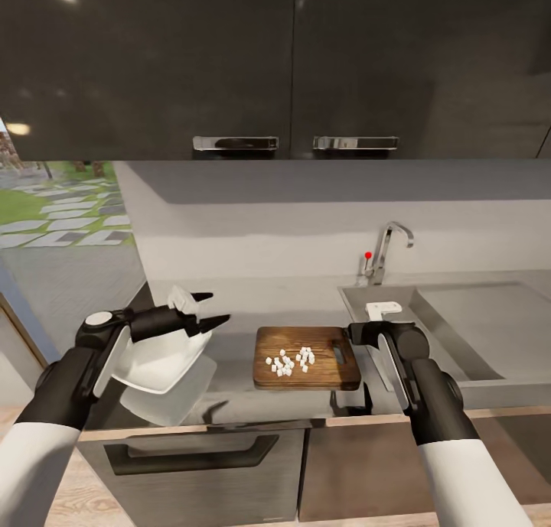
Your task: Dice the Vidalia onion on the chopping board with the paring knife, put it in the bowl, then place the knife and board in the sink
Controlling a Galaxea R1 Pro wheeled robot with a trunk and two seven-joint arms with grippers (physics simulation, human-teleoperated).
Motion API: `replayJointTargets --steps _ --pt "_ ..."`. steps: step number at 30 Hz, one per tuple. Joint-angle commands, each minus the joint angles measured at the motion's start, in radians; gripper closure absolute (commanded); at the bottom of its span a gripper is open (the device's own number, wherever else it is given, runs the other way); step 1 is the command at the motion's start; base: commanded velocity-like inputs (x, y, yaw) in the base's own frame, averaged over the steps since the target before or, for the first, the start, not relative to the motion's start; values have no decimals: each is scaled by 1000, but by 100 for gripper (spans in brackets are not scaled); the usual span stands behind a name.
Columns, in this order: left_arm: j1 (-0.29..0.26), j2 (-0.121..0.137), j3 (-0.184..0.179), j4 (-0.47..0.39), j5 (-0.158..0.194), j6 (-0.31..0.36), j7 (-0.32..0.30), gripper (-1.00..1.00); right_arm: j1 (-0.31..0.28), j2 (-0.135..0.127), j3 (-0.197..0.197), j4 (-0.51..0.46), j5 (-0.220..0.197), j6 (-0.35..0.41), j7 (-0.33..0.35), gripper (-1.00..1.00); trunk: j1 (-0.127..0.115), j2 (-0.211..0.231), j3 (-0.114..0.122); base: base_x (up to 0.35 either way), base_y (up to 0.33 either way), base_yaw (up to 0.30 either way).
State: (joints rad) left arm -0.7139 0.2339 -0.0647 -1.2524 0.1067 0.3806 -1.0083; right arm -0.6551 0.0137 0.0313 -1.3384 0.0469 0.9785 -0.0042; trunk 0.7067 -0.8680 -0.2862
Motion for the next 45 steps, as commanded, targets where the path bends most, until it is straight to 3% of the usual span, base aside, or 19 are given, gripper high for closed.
replayJointTargets --steps 1,6,11,13,16,20,26,41,45 --pt "-1 1 -2 -11 8 13 0 -100 -1 0 1 -1 4 5 0 -100 0 -1 -1 0 0 0" --pt "-1 1 -3 -81 8 36 2 -100 2 0 1 -1 2 5 0 -100 0 -1 -1 0 0 0" --pt "-1 2 2 -86 9 40 4 -100 2 0 1 -1 2 5 0 -100 0 -1 -1 0 0 0" --pt "-1 6 18 -88 9 50 2 -100 2 0 1 -1 2 5 0 -100 0 -1 -1 0 0 0" --pt "-1 4 98 -98 10 96 1 -100 2 0 1 0 2 6 0 -100 0 -1 -1 0 0 0" --pt "-1 -13 130 -109 10 119 -3 -100 2 0 1 1 2 6 0 -100 0 -1 -1 0 0 0" --pt "-1 -17 137 -114 10 123 -37 -100 2 0 1 1 2 8 0 -100 0 -1 -1 0 0 0" --pt "-1 -18 137 -113 10 123 -44 -100 2 0 -2 10 4 12 -6 -100 0 -1 -2 -22 22 0" --pt "-1 -18 137 -113 10 123 -44 -100 2 0 -6 31 4 12 -42 -100 0 -1 -2 0 0 0"
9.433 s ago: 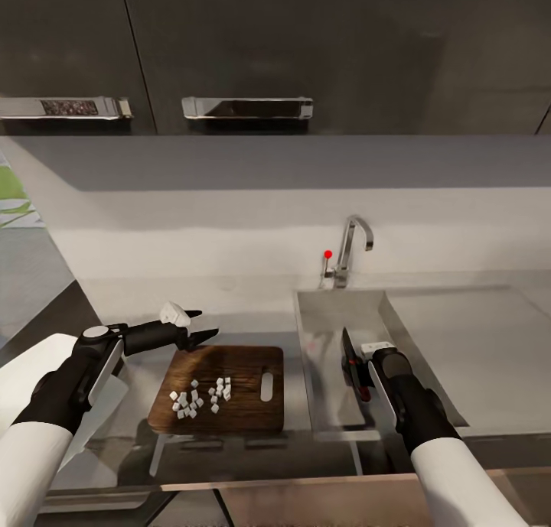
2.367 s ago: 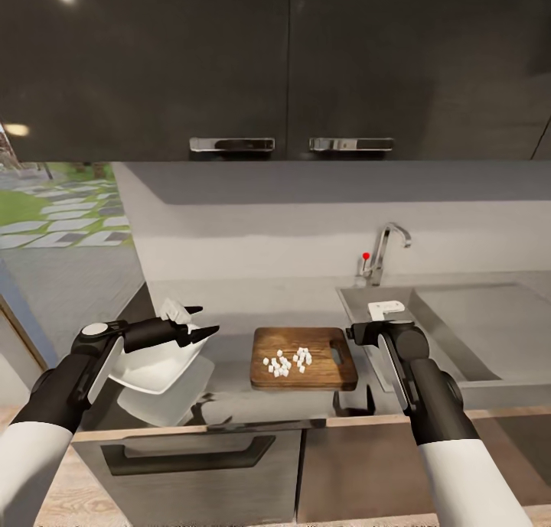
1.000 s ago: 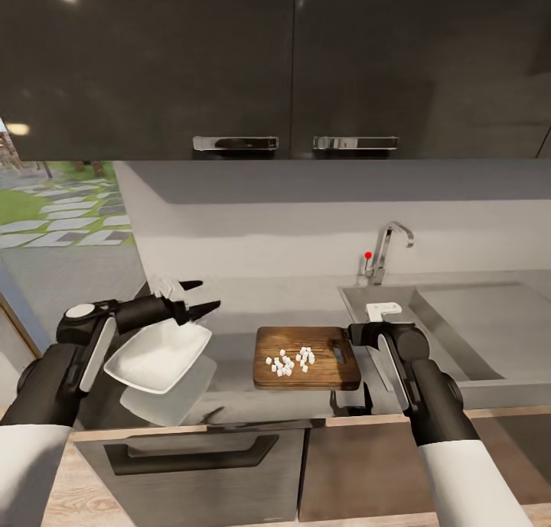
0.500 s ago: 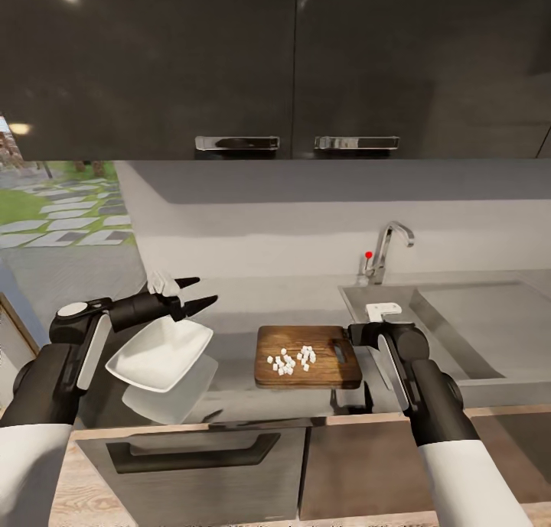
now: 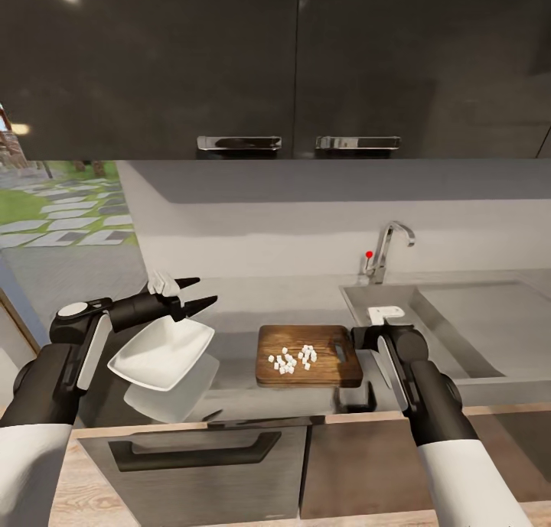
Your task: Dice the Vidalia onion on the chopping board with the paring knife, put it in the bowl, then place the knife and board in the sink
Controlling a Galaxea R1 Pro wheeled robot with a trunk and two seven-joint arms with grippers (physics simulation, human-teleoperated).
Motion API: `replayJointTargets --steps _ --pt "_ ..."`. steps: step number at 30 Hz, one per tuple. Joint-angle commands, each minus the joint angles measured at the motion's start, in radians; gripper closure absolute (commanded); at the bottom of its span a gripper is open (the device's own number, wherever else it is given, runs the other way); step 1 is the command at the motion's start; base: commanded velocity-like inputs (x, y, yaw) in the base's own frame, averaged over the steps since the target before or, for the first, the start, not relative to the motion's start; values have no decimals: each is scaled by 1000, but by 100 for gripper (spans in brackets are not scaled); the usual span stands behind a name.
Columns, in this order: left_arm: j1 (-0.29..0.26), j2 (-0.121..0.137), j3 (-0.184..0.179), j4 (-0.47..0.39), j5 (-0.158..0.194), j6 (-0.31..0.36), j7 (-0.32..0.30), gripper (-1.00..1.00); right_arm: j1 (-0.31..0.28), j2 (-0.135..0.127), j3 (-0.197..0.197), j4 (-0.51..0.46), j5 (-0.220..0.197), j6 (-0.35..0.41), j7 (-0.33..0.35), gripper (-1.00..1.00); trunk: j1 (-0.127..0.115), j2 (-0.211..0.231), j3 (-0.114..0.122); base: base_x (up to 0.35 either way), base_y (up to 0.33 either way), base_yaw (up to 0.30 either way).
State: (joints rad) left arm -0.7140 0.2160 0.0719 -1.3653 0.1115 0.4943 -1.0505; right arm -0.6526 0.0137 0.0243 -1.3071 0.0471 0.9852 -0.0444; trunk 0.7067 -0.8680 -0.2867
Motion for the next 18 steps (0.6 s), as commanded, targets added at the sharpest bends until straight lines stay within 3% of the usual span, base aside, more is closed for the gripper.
replayJointTargets --steps 1,5,18 --pt "-1 0 0 0 5 9 -2 -100 -1 0 -2 3 4 5 -15 -100 0 -1 -1 0 0 0" --pt "-1 0 0 0 5 9 -2 -100 -1 0 -27 9 4 3 -42 -100 0 -1 -1 0 0 0" --pt "-1 -1 0 0 5 9 -2 -100 -1 0 -30 10 4 3 -45 -100 0 -1 -1 0 0 0"
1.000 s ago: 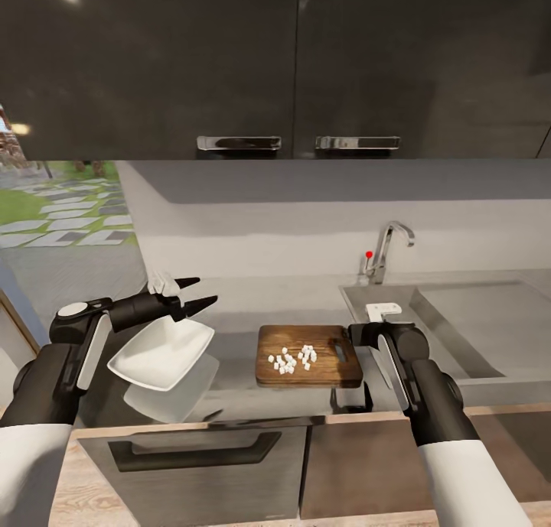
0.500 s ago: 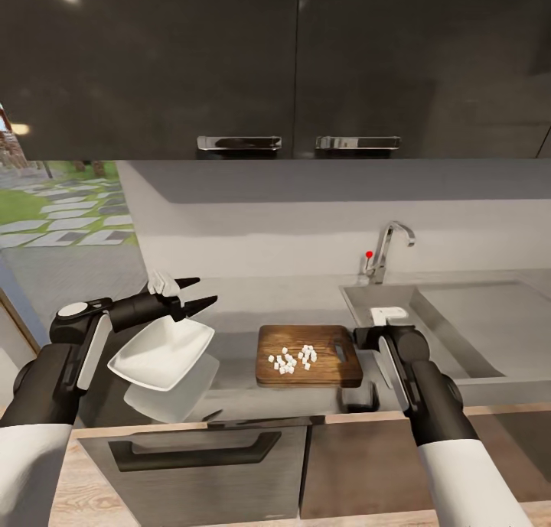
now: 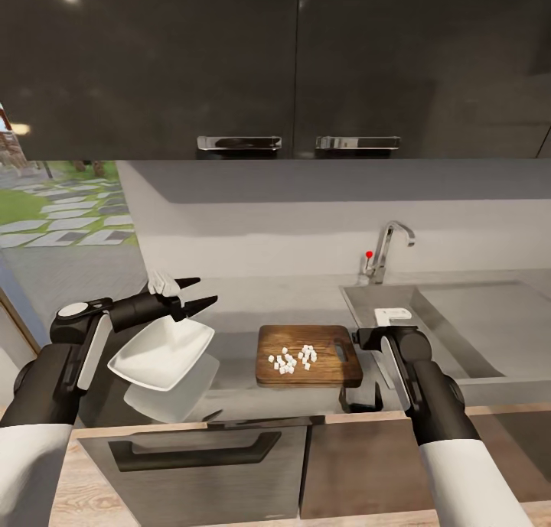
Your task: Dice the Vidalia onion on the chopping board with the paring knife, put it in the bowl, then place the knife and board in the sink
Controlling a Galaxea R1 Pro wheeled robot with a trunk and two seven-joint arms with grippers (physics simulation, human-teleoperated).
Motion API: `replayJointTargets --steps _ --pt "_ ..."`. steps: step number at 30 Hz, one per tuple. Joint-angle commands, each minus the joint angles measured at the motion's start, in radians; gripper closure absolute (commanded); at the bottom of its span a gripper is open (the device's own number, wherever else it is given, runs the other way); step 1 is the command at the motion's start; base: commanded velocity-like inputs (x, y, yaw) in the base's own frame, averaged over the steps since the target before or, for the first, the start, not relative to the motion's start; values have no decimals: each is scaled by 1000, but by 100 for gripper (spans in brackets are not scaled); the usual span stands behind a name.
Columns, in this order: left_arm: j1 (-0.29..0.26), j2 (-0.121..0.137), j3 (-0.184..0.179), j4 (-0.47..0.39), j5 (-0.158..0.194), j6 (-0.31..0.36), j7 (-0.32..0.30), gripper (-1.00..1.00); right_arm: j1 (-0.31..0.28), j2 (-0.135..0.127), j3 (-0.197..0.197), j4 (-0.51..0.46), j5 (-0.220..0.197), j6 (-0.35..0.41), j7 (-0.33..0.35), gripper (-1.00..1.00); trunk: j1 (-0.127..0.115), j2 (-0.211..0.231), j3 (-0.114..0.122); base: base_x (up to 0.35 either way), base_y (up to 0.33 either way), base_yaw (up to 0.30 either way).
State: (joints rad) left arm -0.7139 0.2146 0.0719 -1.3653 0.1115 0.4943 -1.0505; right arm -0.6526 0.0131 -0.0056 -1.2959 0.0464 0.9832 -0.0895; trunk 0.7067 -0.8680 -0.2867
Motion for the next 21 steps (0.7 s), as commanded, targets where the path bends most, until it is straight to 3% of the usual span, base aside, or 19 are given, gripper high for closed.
replayJointTargets --steps 1,21 --pt "-1 0 0 0 5 9 -2 -100 -1 1 -1 -1 4 5 1 -100 0 -1 -1 0 0 0" --pt "-1 0 0 0 5 9 -2 -100 -1 1 0 -1 4 5 2 -100 0 -1 -1 0 13 0"
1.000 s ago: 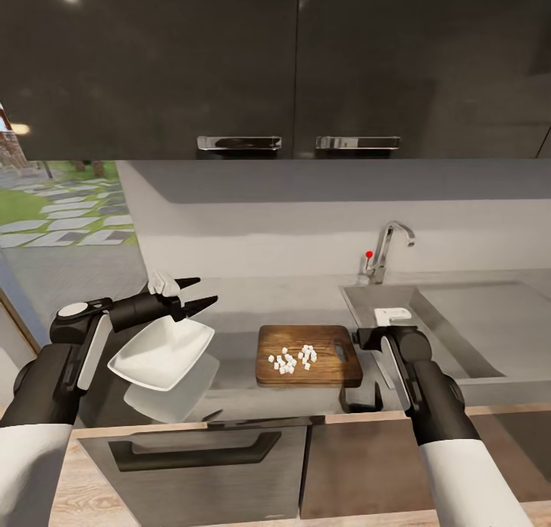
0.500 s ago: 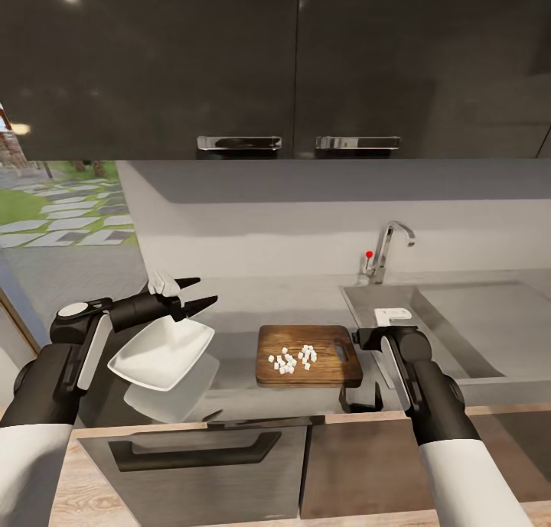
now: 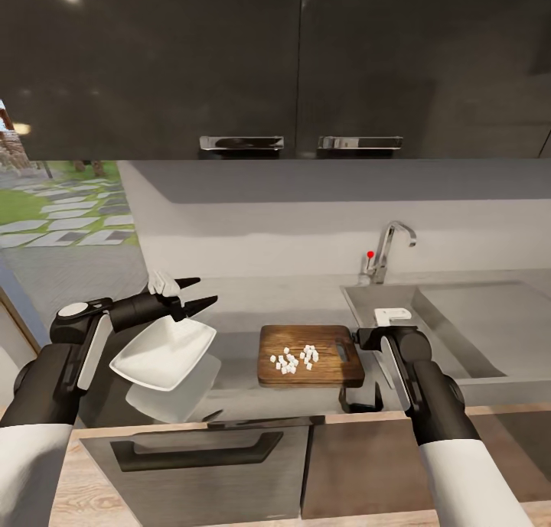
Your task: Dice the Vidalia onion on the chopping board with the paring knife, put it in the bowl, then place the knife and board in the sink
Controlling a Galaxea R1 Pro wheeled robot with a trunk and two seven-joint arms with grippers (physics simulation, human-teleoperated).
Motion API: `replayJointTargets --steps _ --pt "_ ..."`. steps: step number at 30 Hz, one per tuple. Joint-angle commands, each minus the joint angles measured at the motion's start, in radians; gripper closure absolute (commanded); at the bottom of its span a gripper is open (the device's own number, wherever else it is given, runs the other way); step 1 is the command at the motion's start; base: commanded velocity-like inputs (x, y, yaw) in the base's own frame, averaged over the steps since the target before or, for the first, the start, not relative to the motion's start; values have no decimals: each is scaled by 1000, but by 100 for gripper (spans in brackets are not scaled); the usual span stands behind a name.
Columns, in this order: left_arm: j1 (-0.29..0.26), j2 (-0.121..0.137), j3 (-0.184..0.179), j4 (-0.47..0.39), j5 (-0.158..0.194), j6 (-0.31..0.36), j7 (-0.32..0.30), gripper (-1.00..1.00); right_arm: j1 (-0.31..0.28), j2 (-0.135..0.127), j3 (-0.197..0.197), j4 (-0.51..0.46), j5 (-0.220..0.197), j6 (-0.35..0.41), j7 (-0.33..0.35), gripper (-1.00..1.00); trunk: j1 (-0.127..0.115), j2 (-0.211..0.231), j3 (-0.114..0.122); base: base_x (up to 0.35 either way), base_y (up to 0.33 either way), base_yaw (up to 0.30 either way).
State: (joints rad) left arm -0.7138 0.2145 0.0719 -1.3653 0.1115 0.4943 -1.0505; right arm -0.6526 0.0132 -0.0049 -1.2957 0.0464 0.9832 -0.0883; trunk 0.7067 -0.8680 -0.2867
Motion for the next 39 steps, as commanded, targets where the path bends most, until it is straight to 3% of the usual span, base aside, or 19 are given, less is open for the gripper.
replayJointTargets --steps 1,39 --pt "-1 1 0 0 5 9 -2 -100 -1 1 -1 -1 4 5 1 -100 0 -1 -1 0 0 0" --pt "-1 0 0 2 5 9 -2 -100 -1 1 0 -2 2 4 4 -100 0 -1 -24 0 16 0"
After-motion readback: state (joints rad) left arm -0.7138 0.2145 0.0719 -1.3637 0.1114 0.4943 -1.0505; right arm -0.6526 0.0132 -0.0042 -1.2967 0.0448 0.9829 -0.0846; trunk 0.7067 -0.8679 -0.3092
